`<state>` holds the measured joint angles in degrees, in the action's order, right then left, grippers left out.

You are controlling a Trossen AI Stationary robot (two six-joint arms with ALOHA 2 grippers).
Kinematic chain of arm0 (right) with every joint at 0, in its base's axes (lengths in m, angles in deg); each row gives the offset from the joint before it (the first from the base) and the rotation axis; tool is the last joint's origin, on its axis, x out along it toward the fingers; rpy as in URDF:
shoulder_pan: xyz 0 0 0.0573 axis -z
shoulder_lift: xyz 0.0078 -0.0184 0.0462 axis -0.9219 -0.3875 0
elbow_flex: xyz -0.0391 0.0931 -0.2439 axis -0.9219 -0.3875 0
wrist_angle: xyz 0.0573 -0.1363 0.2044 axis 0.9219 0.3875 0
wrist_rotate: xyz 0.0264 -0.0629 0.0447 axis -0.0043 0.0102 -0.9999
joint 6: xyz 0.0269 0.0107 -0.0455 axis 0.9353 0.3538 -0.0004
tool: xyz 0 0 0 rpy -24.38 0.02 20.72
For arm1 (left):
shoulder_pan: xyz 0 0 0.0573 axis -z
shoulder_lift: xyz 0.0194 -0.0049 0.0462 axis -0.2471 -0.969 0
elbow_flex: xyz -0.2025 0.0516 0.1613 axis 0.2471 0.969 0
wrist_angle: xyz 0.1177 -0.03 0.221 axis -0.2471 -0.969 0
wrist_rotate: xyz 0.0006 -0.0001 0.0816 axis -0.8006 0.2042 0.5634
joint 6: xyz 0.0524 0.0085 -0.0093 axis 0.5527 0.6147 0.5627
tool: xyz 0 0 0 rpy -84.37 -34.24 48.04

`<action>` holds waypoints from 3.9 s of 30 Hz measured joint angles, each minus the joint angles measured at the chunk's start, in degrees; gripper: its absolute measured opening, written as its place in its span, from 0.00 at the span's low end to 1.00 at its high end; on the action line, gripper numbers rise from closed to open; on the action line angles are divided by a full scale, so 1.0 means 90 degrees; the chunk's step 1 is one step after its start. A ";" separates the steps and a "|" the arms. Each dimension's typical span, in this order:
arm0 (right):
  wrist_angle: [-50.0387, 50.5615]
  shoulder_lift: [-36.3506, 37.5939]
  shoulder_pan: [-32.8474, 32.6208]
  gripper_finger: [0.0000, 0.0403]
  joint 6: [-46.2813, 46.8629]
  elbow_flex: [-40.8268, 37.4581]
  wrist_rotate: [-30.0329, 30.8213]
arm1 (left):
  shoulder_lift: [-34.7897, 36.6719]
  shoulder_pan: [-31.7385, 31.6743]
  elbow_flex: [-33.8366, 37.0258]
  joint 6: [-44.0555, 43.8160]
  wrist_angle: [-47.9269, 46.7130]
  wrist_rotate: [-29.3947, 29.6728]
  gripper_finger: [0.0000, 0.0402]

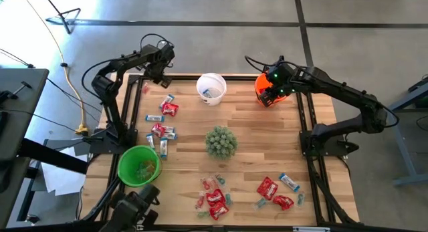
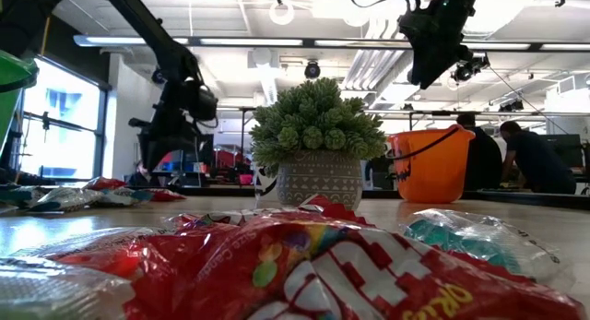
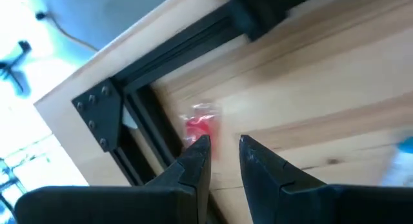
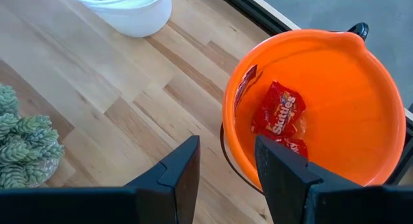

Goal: Sort candy
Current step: Put the orange gummy into the green bucket

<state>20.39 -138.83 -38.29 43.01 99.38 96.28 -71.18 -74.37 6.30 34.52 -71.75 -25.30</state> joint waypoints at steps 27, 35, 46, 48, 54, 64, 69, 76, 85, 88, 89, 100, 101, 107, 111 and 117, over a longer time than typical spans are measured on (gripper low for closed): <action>0.0162 0.0000 0.0000 0.36 -0.0216 0.0000 0.0002 | -0.0281 -0.0297 0.0005 -0.0490 -0.0299 -0.0253 0.16; 0.0167 0.0000 0.0000 0.36 -0.0221 0.0000 0.0002 | -0.0282 -0.0448 0.0126 -0.0616 -0.0015 -0.0605 0.16; 0.0325 0.0000 0.0000 0.36 -0.0221 -0.0001 0.0002 | -0.0689 -0.0533 0.0129 -0.0561 -0.0241 -0.0497 0.16; 0.0337 0.0000 0.0000 0.36 -0.0221 -0.0002 0.0002 | -0.0781 -0.0533 0.0126 -0.0562 -0.0263 -0.0345 0.16; 0.0341 0.0000 0.0000 0.36 -0.0221 -0.0001 0.0002 | -0.0992 -0.0533 0.0119 -0.0637 -0.0251 -0.0216 0.16; 0.0342 0.0000 0.0000 0.36 -0.0221 0.0000 0.0002 | -0.1146 -0.0481 0.0104 -0.0828 -0.0245 -0.0013 0.16; 0.0346 0.0001 0.0000 0.36 -0.0221 0.0000 0.0002 | -0.0983 -0.0379 0.0067 -0.0685 -0.0383 0.0231 0.16; 0.0349 0.0002 0.0000 0.36 -0.0221 0.0000 0.0001 | -0.0885 -0.0366 0.0061 -0.0678 -0.0376 0.0245 0.16; 0.0400 0.0001 0.0000 0.36 -0.0220 -0.0001 0.0000 | -0.0885 -0.0366 0.0061 -0.0806 -0.0292 0.0260 0.16; 0.0469 0.0002 0.0000 0.36 -0.0221 0.0000 0.0000 | -0.0885 -0.0366 0.0061 -0.0925 -0.0282 0.0262 0.16; 0.0494 0.0002 0.0000 0.36 -0.0220 -0.0001 0.0001 | -0.0885 -0.0366 0.0061 -0.0979 -0.0266 0.0262 0.16; 0.0886 0.0002 0.0000 0.36 -0.0221 -0.0002 0.0001 | -0.1146 -0.0350 0.0061 -0.1456 -0.0314 0.0584 0.16; 0.0921 0.0002 0.0000 0.36 -0.0220 0.0000 0.0001 | -0.1170 -0.0339 0.0061 -0.1460 -0.0309 0.0633 0.16; 0.0973 0.0002 0.0000 0.36 -0.0220 0.0000 0.0002 | -0.1358 -0.0317 0.0061 -0.1506 -0.0371 0.0814 0.16; 0.1101 0.0002 0.0000 0.36 -0.0221 -0.0002 0.0001 | -0.1548 -0.0385 -0.0124 -0.1508 -0.0541 0.0691 0.16; 0.1192 0.0002 0.0000 0.36 -0.0221 -0.0002 0.0002 | -0.1626 -0.0499 -0.0238 -0.1453 -0.0694 0.0473 0.09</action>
<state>31.12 -138.81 -38.29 41.02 99.36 96.30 -85.82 -78.86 4.16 21.45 -78.00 -21.04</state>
